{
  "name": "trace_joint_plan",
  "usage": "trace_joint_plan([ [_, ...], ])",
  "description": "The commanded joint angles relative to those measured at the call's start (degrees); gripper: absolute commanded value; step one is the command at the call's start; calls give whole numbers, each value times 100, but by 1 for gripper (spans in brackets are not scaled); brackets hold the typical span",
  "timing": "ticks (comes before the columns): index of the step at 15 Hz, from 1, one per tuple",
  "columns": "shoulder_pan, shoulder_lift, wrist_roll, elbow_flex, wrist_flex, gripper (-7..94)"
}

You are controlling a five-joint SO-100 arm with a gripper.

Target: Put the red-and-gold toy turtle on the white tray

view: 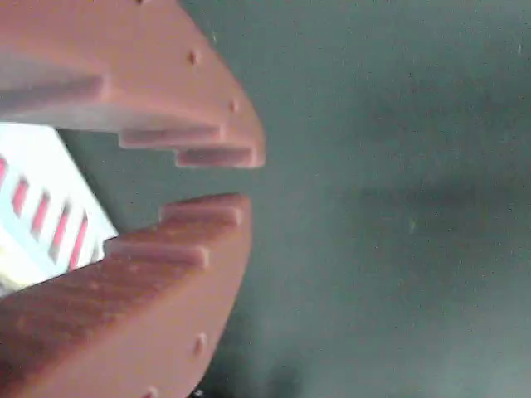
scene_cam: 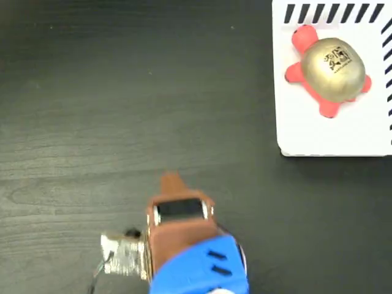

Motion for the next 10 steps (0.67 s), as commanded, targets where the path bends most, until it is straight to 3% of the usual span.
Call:
trace_joint_plan([
  [1, -18, 167, 9, 53, 527, 0],
  [10, 88, 176, -149, 299, 448, 0],
])
